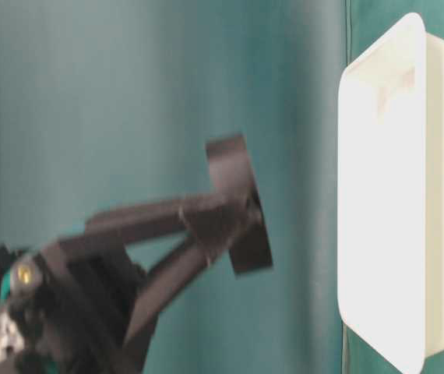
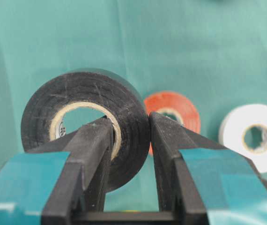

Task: Pick up the tape from a random location and place it into the white case.
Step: 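Lift the black tape with the left gripper and carry it leftward, then move the held black tape over the white tray and lower it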

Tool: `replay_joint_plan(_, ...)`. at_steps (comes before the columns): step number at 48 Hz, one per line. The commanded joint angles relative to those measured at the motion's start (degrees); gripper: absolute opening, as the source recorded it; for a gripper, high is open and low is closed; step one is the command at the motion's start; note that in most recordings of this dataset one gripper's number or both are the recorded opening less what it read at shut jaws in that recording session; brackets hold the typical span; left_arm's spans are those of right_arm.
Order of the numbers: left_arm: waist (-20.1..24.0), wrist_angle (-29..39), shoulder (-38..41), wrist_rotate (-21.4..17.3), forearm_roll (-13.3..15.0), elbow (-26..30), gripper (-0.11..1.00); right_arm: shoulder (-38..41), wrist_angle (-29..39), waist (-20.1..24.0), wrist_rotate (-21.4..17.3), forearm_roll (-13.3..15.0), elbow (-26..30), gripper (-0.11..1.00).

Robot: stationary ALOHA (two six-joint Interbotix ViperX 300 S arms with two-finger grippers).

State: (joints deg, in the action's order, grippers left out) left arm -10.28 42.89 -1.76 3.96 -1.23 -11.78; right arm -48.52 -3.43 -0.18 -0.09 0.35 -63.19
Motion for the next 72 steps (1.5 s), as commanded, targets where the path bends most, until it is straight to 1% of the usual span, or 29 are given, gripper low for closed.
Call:
replay_joint_plan(1,0.0,-1.0,-2.9,0.2,0.1,-0.4,0.21,0.3,0.0,-0.1,-0.1,0.0,1.6,0.9)
replay_joint_plan(11,0.4,-2.3,-3.2,0.3,0.1,-0.8,0.21,0.3,0.0,-0.1,0.0,0.0,1.6,0.9)
replay_joint_plan(20,2.7,-2.3,-3.0,0.2,0.0,-0.5,0.21,0.4,0.0,-0.1,-0.1,0.0,1.6,0.9)
replay_joint_plan(26,5.6,-2.3,-2.8,0.0,0.0,-0.4,0.21,0.4,0.0,-0.1,0.0,0.0,1.6,0.9)
replay_joint_plan(40,15.4,-2.3,-2.3,-0.4,0.0,-0.4,0.21,0.6,0.0,-0.1,0.1,0.0,1.6,0.9)
replay_joint_plan(50,21.8,-2.5,-1.8,-1.0,-0.1,-0.1,0.21,1.3,0.1,-0.1,0.1,0.6,1.5,0.9)
replay_joint_plan(59,24.9,-3.9,-1.8,-2.4,0.0,0.3,0.21,1.3,0.1,-0.1,0.2,0.6,1.6,0.9)
replay_joint_plan(72,26.0,-5.0,-1.7,-2.5,0.0,0.7,0.21,1.3,0.0,-0.1,0.1,0.6,1.7,0.9)
